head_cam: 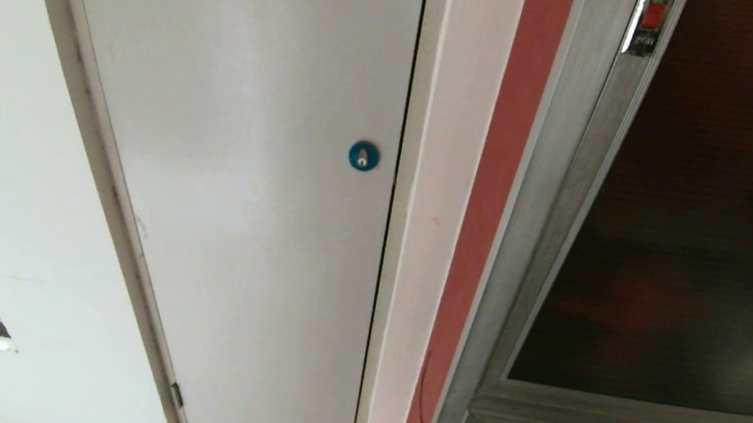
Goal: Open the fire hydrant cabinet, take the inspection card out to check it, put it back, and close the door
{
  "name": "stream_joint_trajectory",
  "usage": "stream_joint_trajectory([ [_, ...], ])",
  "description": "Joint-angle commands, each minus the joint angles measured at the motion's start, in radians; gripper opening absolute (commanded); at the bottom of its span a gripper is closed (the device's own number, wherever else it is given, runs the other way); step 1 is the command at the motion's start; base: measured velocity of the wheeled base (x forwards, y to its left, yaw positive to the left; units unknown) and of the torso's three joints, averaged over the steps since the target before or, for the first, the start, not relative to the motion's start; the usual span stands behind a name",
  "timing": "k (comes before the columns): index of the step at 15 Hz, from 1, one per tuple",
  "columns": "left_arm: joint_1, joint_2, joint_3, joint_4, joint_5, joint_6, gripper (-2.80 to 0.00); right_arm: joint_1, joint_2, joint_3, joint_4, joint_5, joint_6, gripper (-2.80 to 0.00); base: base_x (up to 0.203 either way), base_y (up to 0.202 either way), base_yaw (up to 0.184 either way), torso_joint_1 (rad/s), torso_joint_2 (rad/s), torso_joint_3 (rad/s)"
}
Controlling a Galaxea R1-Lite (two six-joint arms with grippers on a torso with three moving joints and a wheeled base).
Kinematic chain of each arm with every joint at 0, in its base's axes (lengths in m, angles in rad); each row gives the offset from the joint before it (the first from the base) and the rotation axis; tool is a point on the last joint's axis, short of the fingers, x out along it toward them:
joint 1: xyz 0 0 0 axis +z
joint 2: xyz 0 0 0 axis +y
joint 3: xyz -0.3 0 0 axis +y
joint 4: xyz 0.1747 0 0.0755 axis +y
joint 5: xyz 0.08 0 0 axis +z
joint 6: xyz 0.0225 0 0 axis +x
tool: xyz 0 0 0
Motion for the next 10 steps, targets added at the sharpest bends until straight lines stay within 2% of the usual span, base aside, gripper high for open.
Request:
stream_joint_trajectory([
  [1, 0.0, 0.001, 0.0, 0.0, 0.0, 0.0, -2.8, -0.041, -0.156, 0.04, 0.033, 0.052, 0.003, -2.8, 0.0, 0.0, 0.0, 0.0, 0.0, 0.0],
  [2, 0.0, 0.001, 0.0, 0.0, 0.0, 0.0, -2.8, -0.025, -0.186, 0.054, 0.088, 0.096, 0.004, -2.8, 0.0, 0.0, 0.0, 0.0, 0.0, 0.0],
  [4, 0.0, 0.0, 0.0, 0.0, 0.0, 0.0, -2.8, 0.028, -0.223, 0.075, 0.155, 0.115, 0.004, -2.8, 0.0, 0.0, 0.0, 0.0, 0.0, 0.0],
  [10, 0.0, 0.001, 0.0, 0.0, 0.0, 0.0, -2.8, 0.062, -0.453, 0.345, 0.164, 0.119, -0.02, -2.8, 0.0, 0.0, 0.0, 0.0, 0.0, 0.0],
])
